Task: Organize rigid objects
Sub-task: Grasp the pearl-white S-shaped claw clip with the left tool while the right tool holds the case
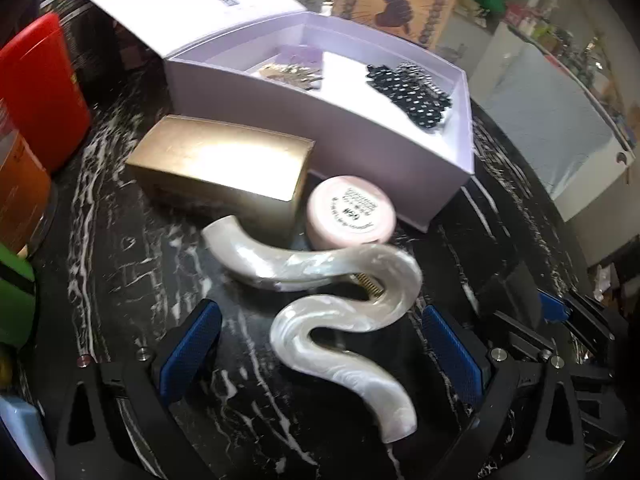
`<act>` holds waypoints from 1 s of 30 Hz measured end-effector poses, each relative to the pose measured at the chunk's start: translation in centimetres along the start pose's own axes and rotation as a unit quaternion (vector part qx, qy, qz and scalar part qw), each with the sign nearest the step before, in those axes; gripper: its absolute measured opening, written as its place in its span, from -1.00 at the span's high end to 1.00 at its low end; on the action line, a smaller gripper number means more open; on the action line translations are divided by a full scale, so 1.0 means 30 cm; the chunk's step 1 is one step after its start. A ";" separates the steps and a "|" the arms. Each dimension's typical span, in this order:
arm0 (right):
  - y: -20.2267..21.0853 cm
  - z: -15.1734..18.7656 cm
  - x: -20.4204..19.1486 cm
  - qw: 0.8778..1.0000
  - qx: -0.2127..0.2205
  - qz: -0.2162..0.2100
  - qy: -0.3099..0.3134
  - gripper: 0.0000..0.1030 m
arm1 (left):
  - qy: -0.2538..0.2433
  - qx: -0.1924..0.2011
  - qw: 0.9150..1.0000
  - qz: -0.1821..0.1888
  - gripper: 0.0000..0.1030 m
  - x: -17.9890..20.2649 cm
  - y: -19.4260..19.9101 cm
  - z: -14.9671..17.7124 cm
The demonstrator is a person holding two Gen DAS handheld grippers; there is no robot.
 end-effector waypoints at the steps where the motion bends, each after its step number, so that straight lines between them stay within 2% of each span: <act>1: -0.002 -0.002 -0.001 1.000 0.001 0.007 0.005 0.00 | -0.001 0.001 1.000 0.001 -0.99 0.003 -0.001 0.001; 2: -0.005 -0.002 -0.003 1.000 0.001 0.014 0.011 -0.11 | -0.003 0.004 1.000 -0.002 -0.99 0.007 -0.002 0.004; 4: -0.011 -0.005 -0.007 0.999 0.000 0.030 0.024 -0.20 | -0.007 0.007 1.000 -0.006 -0.99 0.012 -0.004 0.006; 14: -0.025 -0.018 0.002 0.998 -0.003 0.042 0.037 -0.22 | -0.028 0.017 0.999 -0.024 -0.97 0.024 -0.022 -0.007; 17: -0.027 -0.018 -0.002 0.998 -0.007 0.044 0.045 -0.22 | -0.033 0.022 0.999 -0.031 -0.78 0.020 -0.019 -0.009; 18: -0.028 -0.019 -0.002 0.998 -0.008 0.045 0.048 -0.22 | -0.033 0.025 0.999 -0.033 -0.61 0.016 -0.016 -0.011; 20: -0.030 -0.021 -0.005 0.997 -0.012 0.047 0.052 -0.22 | -0.021 0.029 0.999 -0.018 -0.43 0.001 -0.004 -0.016; 21: -0.031 -0.022 -0.006 0.997 -0.015 0.048 0.055 -0.22 | -0.017 0.030 0.999 -0.013 -0.21 -0.005 0.003 -0.019; 22: -0.033 -0.024 -0.006 0.997 -0.017 0.048 0.057 -0.22 | -0.016 0.028 0.999 -0.011 -0.14 -0.010 0.006 -0.021; 24: -0.036 -0.027 -0.007 0.997 -0.020 0.049 0.061 -0.18 | -0.023 0.026 0.999 -0.008 -0.14 -0.011 0.007 -0.021; 27: -0.041 -0.037 -0.015 0.996 -0.023 0.045 0.070 0.13 | -0.029 0.025 0.999 -0.004 -0.13 -0.013 0.011 -0.017; 30: -0.052 -0.050 -0.020 0.996 -0.025 0.044 0.070 0.13 | -0.034 0.021 0.999 0.001 -0.13 -0.015 0.014 -0.018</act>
Point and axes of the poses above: each gripper's, at about its wrist camera, not at the fingertips, and y roughly against the way its jaws point, x to its right, z to its underside, the point moved 2 cm from there along -y, roughly the way its jaws point, and after that the axes turned 3 degrees about y, right-handed, at the moved point
